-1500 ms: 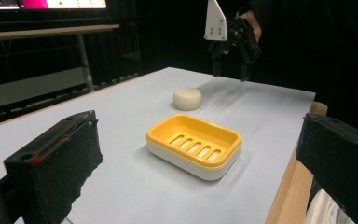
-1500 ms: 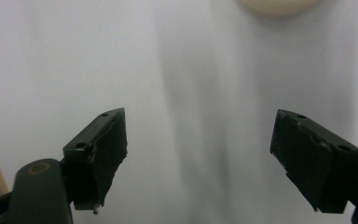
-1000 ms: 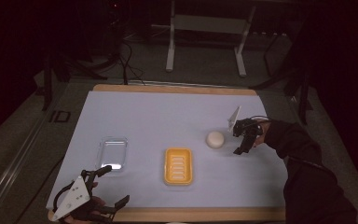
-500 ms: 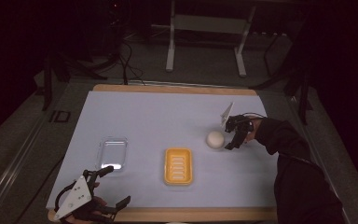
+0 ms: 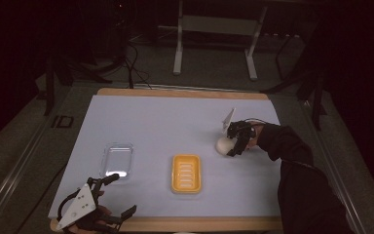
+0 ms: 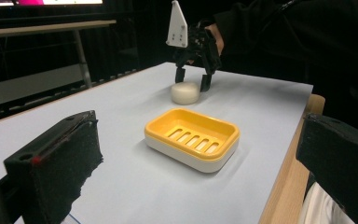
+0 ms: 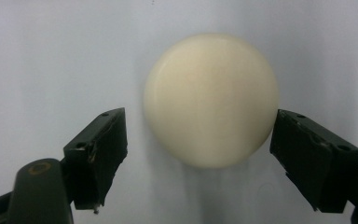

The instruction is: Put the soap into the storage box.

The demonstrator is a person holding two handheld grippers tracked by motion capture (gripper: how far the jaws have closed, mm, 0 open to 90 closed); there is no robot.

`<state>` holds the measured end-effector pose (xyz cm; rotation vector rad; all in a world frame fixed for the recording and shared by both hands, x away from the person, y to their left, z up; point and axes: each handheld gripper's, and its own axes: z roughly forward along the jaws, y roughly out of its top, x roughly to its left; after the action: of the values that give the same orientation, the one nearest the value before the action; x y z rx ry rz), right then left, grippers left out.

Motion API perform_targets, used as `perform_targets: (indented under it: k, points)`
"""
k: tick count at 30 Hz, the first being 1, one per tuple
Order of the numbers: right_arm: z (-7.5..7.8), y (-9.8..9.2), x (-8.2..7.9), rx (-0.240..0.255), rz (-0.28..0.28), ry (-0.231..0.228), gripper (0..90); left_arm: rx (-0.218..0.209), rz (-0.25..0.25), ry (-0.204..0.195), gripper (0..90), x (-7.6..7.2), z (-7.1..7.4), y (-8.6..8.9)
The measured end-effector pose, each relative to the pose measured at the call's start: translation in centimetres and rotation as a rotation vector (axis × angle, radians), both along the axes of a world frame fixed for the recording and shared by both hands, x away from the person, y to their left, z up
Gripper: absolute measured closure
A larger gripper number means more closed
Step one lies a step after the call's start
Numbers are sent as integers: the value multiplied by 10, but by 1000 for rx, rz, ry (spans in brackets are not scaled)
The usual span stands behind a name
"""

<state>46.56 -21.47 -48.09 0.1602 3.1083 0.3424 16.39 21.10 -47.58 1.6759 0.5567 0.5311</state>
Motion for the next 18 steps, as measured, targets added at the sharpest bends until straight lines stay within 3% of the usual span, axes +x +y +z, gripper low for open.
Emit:
perform_targets:
  k: [10, 18]
  points:
    - [-13, 7, 4, 17, -1, 3, 187, 1, -4, 2, 0, 0, -1, -1]
    - [-18, 11, 6, 15, -6, 2, 240, 1, -4, 0, 1, 0, -1, -1]
